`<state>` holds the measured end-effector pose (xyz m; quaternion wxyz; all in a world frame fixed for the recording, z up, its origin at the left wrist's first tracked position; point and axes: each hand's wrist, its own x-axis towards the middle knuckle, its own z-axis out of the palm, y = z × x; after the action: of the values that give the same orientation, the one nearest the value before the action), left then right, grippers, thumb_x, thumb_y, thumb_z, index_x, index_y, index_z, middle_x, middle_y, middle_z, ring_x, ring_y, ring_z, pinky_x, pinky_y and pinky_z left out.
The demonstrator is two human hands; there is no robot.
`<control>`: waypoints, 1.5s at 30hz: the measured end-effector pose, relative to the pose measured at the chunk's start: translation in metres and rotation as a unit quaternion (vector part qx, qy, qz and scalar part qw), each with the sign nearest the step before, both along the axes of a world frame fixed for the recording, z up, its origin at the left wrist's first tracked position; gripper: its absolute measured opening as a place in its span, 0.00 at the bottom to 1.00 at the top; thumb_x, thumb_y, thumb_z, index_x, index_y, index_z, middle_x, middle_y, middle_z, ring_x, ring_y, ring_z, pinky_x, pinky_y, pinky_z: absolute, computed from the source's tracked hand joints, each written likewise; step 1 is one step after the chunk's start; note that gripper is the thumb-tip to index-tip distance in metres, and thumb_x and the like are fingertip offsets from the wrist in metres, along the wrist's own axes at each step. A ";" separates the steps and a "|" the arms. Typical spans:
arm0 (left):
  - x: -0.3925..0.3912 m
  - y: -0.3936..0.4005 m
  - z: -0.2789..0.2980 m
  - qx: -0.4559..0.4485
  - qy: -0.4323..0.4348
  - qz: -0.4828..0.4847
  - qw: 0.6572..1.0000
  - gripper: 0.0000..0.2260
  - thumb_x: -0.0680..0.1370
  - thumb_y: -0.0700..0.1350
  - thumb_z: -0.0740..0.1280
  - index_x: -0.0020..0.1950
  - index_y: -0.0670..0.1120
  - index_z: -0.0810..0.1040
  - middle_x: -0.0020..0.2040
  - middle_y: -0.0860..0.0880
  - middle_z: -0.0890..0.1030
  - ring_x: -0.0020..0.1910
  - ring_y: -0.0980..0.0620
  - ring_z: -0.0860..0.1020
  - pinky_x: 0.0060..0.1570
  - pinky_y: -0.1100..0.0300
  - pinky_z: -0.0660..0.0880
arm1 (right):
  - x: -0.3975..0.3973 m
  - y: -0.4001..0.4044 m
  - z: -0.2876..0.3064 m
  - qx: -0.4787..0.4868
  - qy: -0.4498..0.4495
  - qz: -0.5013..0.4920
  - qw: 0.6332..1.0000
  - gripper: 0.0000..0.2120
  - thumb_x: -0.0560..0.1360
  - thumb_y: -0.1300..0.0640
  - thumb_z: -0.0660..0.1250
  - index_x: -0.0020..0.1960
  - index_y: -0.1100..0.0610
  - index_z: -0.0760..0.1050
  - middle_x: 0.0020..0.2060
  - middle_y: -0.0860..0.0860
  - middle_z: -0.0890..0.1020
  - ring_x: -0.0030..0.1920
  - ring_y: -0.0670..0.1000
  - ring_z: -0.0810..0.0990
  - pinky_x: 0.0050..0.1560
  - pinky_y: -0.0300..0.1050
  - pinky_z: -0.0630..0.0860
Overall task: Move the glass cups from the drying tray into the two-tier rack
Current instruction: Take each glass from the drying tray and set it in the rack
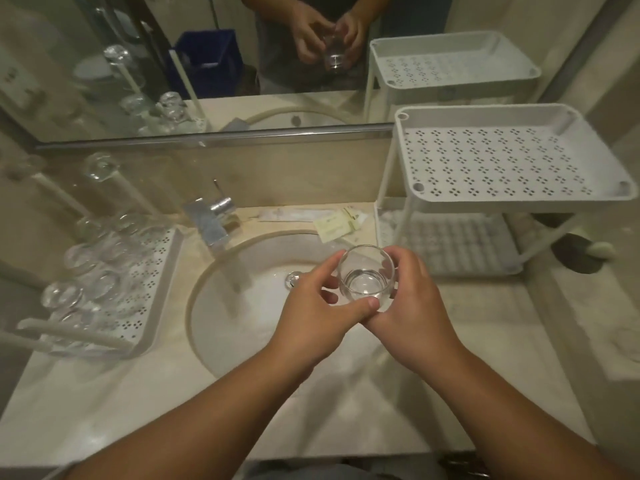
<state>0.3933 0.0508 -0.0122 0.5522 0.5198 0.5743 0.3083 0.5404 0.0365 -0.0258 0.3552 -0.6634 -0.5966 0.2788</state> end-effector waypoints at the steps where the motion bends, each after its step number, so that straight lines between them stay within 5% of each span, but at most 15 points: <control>1: 0.012 0.003 -0.003 -0.002 0.009 -0.015 1.000 0.40 0.58 0.61 0.76 0.71 0.65 0.72 0.56 0.52 0.78 0.46 0.54 0.77 0.45 0.61 0.75 | 0.012 0.001 -0.004 -0.004 0.003 -0.006 1.000 0.37 0.62 0.48 0.78 0.66 0.50 0.67 0.58 0.45 0.72 0.55 0.43 0.74 0.54 0.39 0.75; 7: 0.071 0.019 -0.016 -0.033 0.046 -0.049 0.997 0.37 0.71 0.51 0.77 0.76 0.62 0.64 0.60 0.56 0.74 0.45 0.57 0.79 0.43 0.63 0.73 | 0.071 0.012 -0.030 -0.028 0.003 -0.026 0.999 0.39 0.64 0.53 0.79 0.70 0.52 0.65 0.62 0.47 0.70 0.60 0.46 0.73 0.61 0.46 0.74; 14: 0.124 0.026 -0.035 -0.053 0.041 -0.013 0.998 0.31 0.74 0.48 0.74 0.73 0.59 0.65 0.59 0.58 0.75 0.40 0.60 0.78 0.40 0.62 0.73 | 0.116 0.024 -0.057 -0.029 -0.008 -0.066 0.997 0.38 0.65 0.55 0.78 0.71 0.53 0.65 0.64 0.49 0.71 0.61 0.48 0.73 0.59 0.42 0.73; 19: 0.149 0.032 -0.050 -0.101 0.037 0.014 0.994 0.32 0.67 0.50 0.71 0.71 0.54 0.69 0.62 0.61 0.75 0.62 0.50 0.79 0.63 0.49 0.76 | 0.127 0.041 -0.078 -0.028 -0.029 -0.113 0.993 0.39 0.63 0.51 0.79 0.70 0.53 0.67 0.63 0.51 0.75 0.62 0.53 0.74 0.59 0.51 0.75; 24: 0.160 0.045 -0.058 -0.115 0.036 0.029 0.992 0.35 0.65 0.50 0.69 0.73 0.54 0.69 0.67 0.56 0.75 0.65 0.46 0.77 0.65 0.45 0.75 | 0.132 0.060 -0.098 -0.043 -0.007 -0.118 0.992 0.42 0.65 0.55 0.79 0.74 0.55 0.64 0.67 0.53 0.72 0.66 0.54 0.72 0.64 0.51 0.72; 30: 0.170 0.066 -0.066 -0.127 0.022 0.033 0.991 0.34 0.73 0.43 0.70 0.78 0.55 0.64 0.60 0.50 0.79 0.50 0.52 0.80 0.46 0.57 0.77 | 0.138 0.094 -0.110 -0.064 -0.004 -0.119 0.991 0.39 0.67 0.57 0.78 0.73 0.53 0.65 0.66 0.52 0.73 0.65 0.52 0.73 0.65 0.47 0.72; 34: 0.178 0.079 -0.071 -0.158 -0.030 0.055 0.985 0.35 0.73 0.41 0.68 0.79 0.54 0.61 0.49 0.53 0.81 0.43 0.53 0.78 0.45 0.56 0.75 | 0.144 0.116 -0.115 -0.076 -0.053 -0.089 0.992 0.38 0.69 0.58 0.75 0.74 0.53 0.63 0.69 0.52 0.71 0.69 0.53 0.70 0.69 0.44 0.67; 39: 0.192 0.094 -0.079 -0.180 -0.080 0.070 0.978 0.42 0.65 0.50 0.66 0.80 0.55 0.58 0.74 0.48 0.71 0.52 0.50 0.79 0.50 0.53 0.77 | 0.150 0.132 -0.123 -0.075 -0.050 -0.056 0.994 0.32 0.72 0.54 0.70 0.74 0.53 0.62 0.70 0.53 0.70 0.69 0.54 0.69 0.68 0.46 0.67; 45: 0.203 0.111 -0.092 -0.196 -0.086 0.070 0.974 0.33 0.76 0.45 0.65 0.80 0.55 0.58 0.78 0.53 0.66 0.62 0.47 0.77 0.54 0.50 0.79 | 0.158 0.154 -0.129 -0.115 -0.035 -0.073 0.990 0.30 0.73 0.51 0.72 0.71 0.55 0.65 0.68 0.53 0.72 0.68 0.53 0.72 0.59 0.36 0.65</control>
<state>0.5965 0.1619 -0.1038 0.6677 0.3316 0.6087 0.2714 0.6981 0.1908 -0.1552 0.2745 -0.7513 -0.5225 0.2953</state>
